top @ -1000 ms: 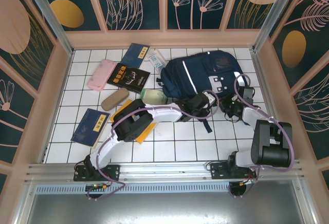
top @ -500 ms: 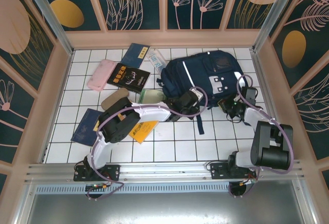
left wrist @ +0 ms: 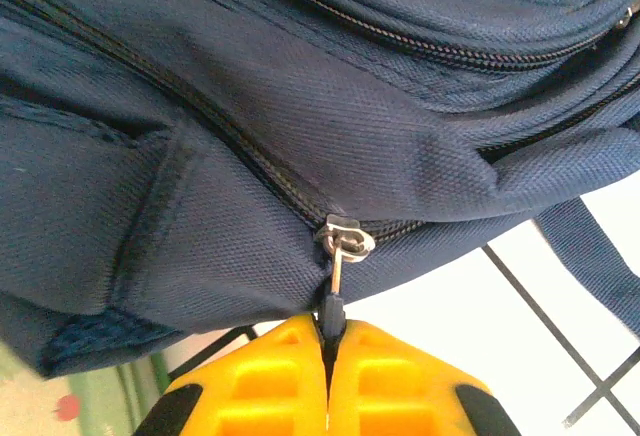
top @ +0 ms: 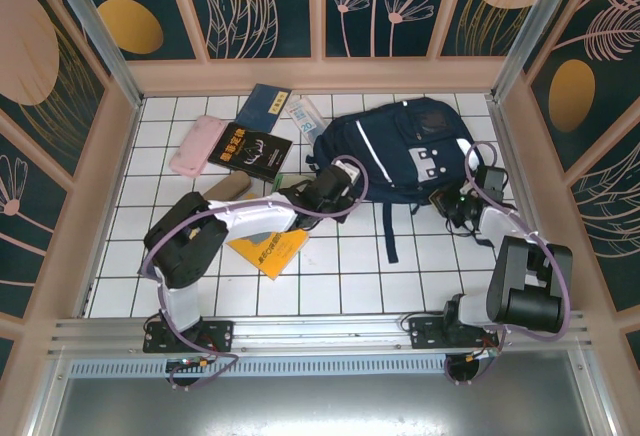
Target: Pack books, pencil case, and school supplies into a backpack
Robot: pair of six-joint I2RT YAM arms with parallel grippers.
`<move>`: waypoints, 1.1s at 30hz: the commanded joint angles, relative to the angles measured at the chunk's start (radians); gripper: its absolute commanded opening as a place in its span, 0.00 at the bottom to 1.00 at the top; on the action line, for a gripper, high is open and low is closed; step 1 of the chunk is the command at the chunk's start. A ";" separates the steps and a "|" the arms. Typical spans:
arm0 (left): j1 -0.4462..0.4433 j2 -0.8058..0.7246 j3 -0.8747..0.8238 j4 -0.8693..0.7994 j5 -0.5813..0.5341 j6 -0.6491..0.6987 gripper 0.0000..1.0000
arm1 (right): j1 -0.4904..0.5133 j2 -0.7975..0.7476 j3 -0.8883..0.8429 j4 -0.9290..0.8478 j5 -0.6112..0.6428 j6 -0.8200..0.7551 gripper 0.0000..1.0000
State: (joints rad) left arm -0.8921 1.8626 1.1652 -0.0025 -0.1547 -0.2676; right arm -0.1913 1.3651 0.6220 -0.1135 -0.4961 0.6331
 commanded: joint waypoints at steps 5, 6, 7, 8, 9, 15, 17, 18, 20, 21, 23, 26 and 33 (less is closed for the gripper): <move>0.032 -0.045 0.003 -0.123 0.031 -0.040 0.00 | -0.039 0.064 0.133 0.013 0.114 -0.060 0.00; 0.032 -0.043 0.011 -0.123 0.074 -0.042 0.00 | -0.038 0.071 0.143 0.016 0.106 -0.059 0.00; 0.030 -0.037 0.023 -0.124 0.118 -0.047 0.00 | -0.038 0.077 0.151 0.025 0.097 -0.057 0.00; 0.026 -0.032 0.034 -0.125 0.150 -0.060 0.00 | -0.036 0.088 0.167 0.032 0.088 -0.054 0.00; 0.020 -0.030 0.041 -0.121 0.174 -0.068 0.00 | -0.034 0.097 0.179 0.034 0.085 -0.053 0.01; -0.084 0.024 0.115 -0.110 0.234 -0.102 0.00 | -0.028 0.191 0.289 -0.011 0.135 -0.066 0.18; -0.111 0.047 0.136 -0.086 0.273 -0.133 0.00 | -0.027 0.196 0.309 -0.038 0.160 -0.065 0.40; -0.118 0.055 0.139 -0.067 0.292 -0.150 0.00 | -0.023 0.191 0.318 -0.060 0.175 -0.061 0.45; -0.133 0.073 0.154 -0.043 0.306 -0.176 0.00 | -0.006 0.156 0.322 -0.115 0.213 -0.055 0.52; -0.136 0.080 0.163 -0.038 0.308 -0.182 0.00 | 0.006 0.120 0.314 -0.138 0.231 -0.053 0.54; -0.140 0.095 0.183 -0.027 0.319 -0.195 0.00 | 0.042 0.023 0.276 -0.176 0.266 -0.038 0.60; -0.146 0.118 0.214 -0.018 0.344 -0.203 0.00 | 0.106 -0.121 0.190 -0.216 0.282 0.003 0.65; -0.164 0.167 0.267 -0.045 0.368 -0.199 0.00 | 0.260 -0.352 -0.016 -0.221 0.210 0.176 0.66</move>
State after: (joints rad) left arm -1.0405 2.0159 1.3918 -0.0574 0.1764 -0.4580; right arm 0.0284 1.0470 0.6785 -0.2886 -0.2634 0.7067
